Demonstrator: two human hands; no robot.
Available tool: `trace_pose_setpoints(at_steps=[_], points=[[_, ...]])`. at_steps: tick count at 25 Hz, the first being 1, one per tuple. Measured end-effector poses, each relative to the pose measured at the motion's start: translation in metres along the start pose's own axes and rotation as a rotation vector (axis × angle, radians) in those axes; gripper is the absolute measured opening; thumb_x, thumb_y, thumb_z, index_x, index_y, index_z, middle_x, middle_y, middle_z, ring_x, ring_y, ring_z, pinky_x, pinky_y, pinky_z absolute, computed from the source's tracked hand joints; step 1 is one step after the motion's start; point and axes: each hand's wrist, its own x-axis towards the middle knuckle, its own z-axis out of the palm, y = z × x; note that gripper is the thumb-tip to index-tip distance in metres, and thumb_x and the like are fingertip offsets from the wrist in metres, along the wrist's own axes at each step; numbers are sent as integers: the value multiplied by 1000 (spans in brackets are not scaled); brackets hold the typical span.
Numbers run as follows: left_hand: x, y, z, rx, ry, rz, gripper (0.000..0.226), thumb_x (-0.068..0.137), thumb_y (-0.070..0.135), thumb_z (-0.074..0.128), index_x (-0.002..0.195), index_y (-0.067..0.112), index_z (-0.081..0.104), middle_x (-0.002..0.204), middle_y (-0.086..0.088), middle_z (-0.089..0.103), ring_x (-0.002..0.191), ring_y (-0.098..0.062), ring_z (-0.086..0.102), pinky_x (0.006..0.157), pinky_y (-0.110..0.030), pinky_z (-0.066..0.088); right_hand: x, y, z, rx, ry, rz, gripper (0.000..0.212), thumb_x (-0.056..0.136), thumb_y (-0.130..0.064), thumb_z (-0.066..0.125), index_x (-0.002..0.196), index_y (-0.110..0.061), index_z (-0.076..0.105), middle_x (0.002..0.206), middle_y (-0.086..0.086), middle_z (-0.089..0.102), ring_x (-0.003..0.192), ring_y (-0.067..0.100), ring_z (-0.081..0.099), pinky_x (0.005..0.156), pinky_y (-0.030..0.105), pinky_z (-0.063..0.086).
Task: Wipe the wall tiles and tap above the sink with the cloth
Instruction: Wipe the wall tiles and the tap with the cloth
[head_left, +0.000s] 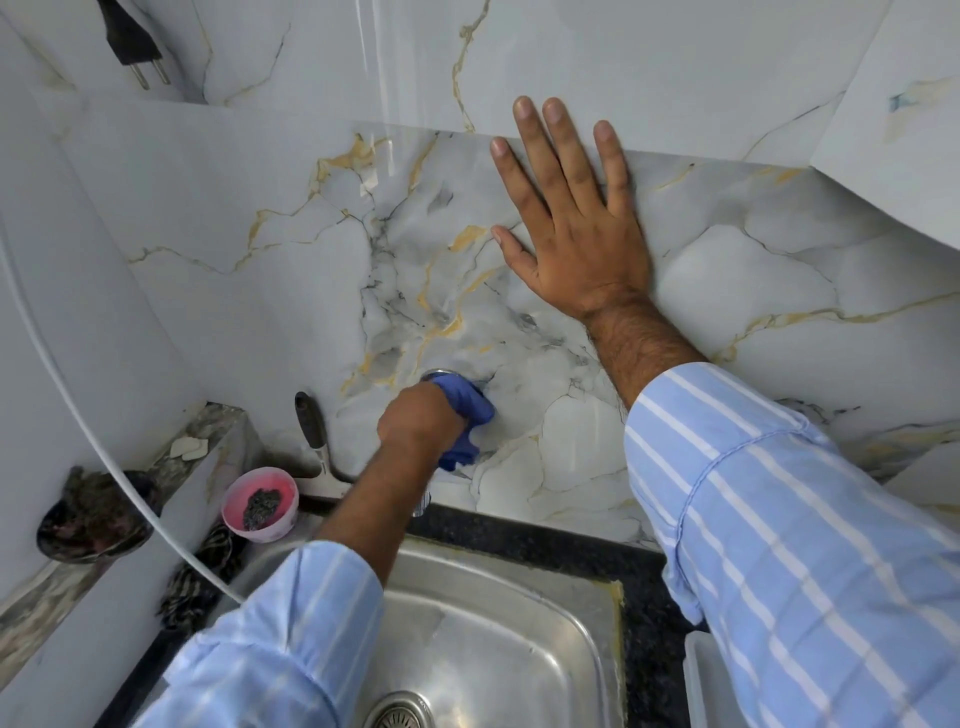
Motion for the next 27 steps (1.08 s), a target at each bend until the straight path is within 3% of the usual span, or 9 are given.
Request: trace_pose_setpoints(at_steps=[2, 5, 7, 9, 11, 14, 19, 24, 27], points=[[-24, 1, 13, 267, 292, -30, 38, 84, 17, 71, 119, 6, 58, 108, -8, 72, 97, -26, 71, 73, -31, 50, 0, 0, 0, 1, -3, 1, 70, 113, -56, 33, 172, -18, 28, 176, 9, 28, 163, 29, 34, 131, 55, 15], [-49, -25, 32, 138, 505, 160, 27, 81, 21, 74, 97, 22, 53, 94, -6, 70, 82, -28, 72, 63, -32, 49, 1, 0, 0, -2, -6, 6, 70, 113, -56, 33, 172, -18, 27, 176, 9, 28, 163, 29, 33, 130, 55, 13], [-59, -55, 44, -140, 475, 203, 26, 85, 34, 70, 89, 24, 47, 83, -4, 68, 73, -29, 68, 57, -29, 44, 1, 1, -1, 1, -8, 10, 70, 113, -56, 33, 172, -18, 28, 176, 9, 28, 163, 29, 34, 130, 55, 13], [-67, -80, 60, -380, 412, 172, 34, 85, 44, 69, 100, 19, 50, 79, 6, 66, 71, -17, 65, 54, -25, 43, 0, 1, -2, 2, -15, 7, 69, 114, -55, 33, 172, -18, 29, 176, 9, 28, 163, 29, 34, 131, 54, 13], [-71, -94, 73, -592, 331, 204, 33, 85, 37, 75, 105, 19, 56, 83, 7, 69, 76, -7, 66, 61, -18, 48, 1, 1, -4, 0, -27, 6, 69, 114, -55, 32, 172, -18, 28, 176, 9, 28, 163, 29, 33, 131, 54, 13], [-70, -118, 90, -872, 131, 260, 8, 89, 18, 75, 95, 18, 69, 82, 3, 76, 75, -7, 69, 65, -17, 53, 1, 0, -2, -1, -31, -1, 69, 114, -55, 33, 172, -18, 28, 176, 9, 28, 163, 29, 33, 131, 54, 14], [-84, -162, 110, -819, 95, 177, 7, 91, 10, 71, 87, 16, 71, 68, 5, 73, 69, -14, 64, 59, -18, 52, 2, 0, -2, 1, -36, -12, 69, 114, -55, 32, 172, -18, 27, 177, 9, 27, 163, 29, 32, 131, 55, 15], [-106, -156, 91, -751, 101, 235, 32, 82, 37, 79, 110, 25, 70, 90, 4, 78, 84, -16, 74, 72, -32, 60, 5, 1, -15, -3, -112, -22, 70, 115, -56, 34, 173, -17, 25, 177, 10, 25, 164, 31, 31, 130, 57, 20], [-128, -149, 75, -666, 214, 282, 47, 73, 58, 74, 111, 33, 64, 95, 16, 74, 86, -2, 71, 72, -22, 55, 13, -17, -45, 114, -262, 122, 69, 110, -47, 44, 171, -16, 32, 178, 13, 22, 165, 34, 26, 133, 61, 20]])
